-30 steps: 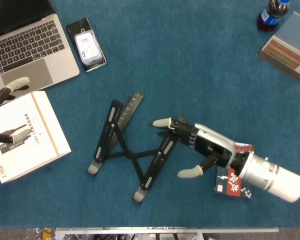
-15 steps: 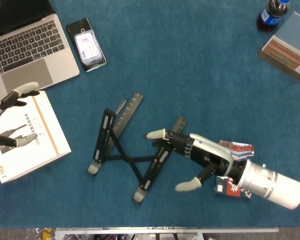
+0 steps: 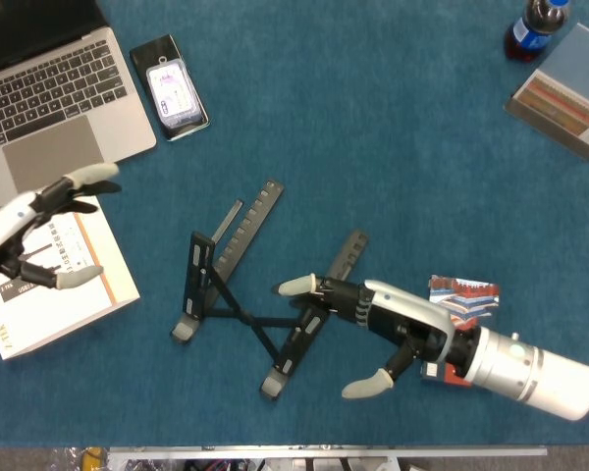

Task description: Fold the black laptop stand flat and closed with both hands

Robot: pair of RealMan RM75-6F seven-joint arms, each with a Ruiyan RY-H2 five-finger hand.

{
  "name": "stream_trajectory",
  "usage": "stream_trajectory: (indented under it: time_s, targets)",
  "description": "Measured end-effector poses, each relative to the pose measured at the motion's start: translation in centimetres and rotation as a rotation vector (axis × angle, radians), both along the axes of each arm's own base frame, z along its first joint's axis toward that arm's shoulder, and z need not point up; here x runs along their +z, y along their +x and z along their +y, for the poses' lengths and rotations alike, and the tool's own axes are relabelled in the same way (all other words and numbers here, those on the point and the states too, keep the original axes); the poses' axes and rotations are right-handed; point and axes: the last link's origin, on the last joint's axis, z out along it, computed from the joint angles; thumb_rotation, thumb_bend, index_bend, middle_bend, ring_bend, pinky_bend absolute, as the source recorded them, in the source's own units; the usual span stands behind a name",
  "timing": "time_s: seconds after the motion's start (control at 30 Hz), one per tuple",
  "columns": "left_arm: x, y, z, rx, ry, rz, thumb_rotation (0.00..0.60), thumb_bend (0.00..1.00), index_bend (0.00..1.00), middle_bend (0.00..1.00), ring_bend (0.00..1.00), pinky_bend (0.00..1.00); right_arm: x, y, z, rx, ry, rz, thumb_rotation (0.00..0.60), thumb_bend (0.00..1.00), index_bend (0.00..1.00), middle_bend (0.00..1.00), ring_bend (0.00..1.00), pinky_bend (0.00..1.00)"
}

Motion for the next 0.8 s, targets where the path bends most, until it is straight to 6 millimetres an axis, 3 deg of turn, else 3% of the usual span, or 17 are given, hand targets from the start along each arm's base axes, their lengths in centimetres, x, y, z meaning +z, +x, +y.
stream_trajectory:
  time_s: [0.43,0.8]
  targets:
    - [-2.0,3.1,1.9,-0.012,-0.181,-0.134,0.6,0.25,0.06,0.16,0.1,0.15,-0.6,0.2,0.1,0.002,0.018,0.004,0.6,0.07,0.13,0.08,0.0,0.05]
    - [-3.9,4.4,3.9,0.038,-0.361,-0.233,0.6,0.25,0.06,0.17,0.12,0.16,-1.0,0.7,0.6,0.024,0.046,-0.008,0.6,0.07,0.13,0.08,0.0,0.05]
